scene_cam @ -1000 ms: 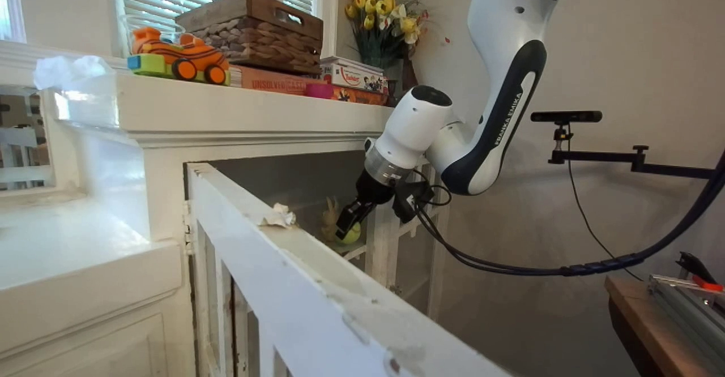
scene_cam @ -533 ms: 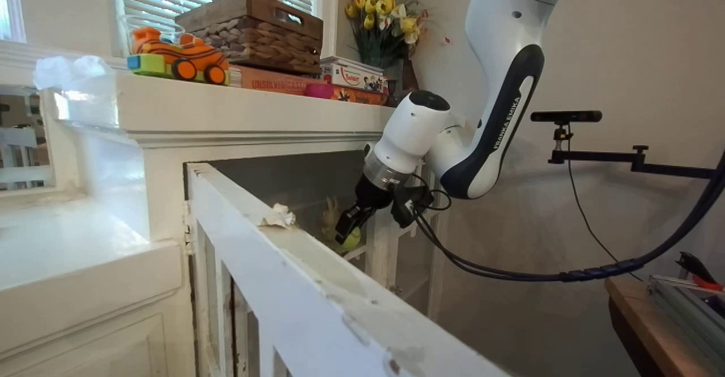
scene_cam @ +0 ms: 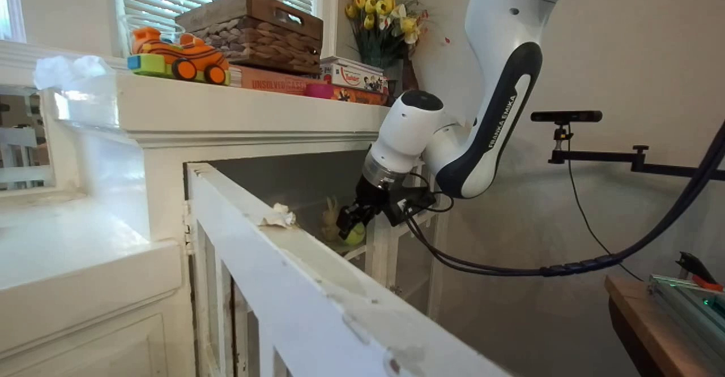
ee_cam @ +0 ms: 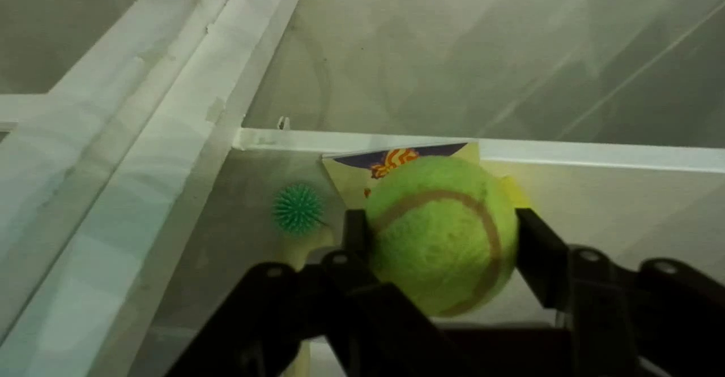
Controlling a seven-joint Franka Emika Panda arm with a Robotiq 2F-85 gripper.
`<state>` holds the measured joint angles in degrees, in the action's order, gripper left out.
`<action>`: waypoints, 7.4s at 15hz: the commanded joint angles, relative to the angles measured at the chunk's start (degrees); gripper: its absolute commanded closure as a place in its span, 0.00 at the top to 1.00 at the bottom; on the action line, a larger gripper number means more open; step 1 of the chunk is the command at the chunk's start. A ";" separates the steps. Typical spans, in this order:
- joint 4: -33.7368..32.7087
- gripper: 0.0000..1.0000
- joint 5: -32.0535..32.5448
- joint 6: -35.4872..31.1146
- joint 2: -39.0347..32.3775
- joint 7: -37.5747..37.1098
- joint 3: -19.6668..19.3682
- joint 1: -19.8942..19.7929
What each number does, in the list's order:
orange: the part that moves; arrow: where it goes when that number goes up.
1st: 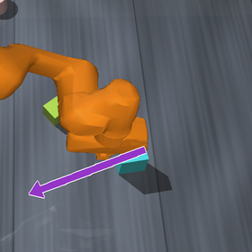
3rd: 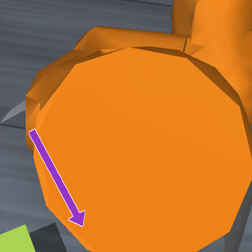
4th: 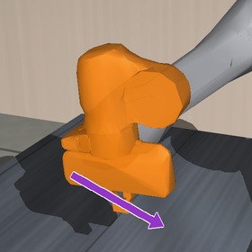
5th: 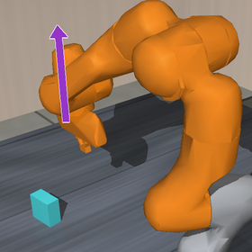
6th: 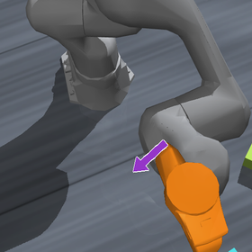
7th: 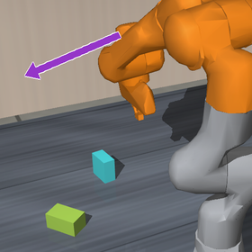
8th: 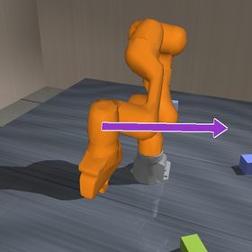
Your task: Put the tennis ball inside the cupboard drawer
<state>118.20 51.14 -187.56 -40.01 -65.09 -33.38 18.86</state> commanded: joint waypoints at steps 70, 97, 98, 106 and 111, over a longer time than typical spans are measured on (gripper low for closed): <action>-19.04 0.41 -7.87 -4.66 -27.34 -18.94 -17.68 16.78; -8.84 1.00 -3.72 -0.59 -16.98 -17.48 -20.43 21.04; -7.65 1.00 -2.89 0.44 -15.66 -16.81 -20.45 21.46; 3.77 1.00 2.05 13.32 1.99 -3.26 -12.74 18.57; 12.16 1.00 -2.08 19.67 16.35 16.46 1.53 7.12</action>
<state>123.42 51.01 -172.53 -34.96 -59.89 -40.55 33.09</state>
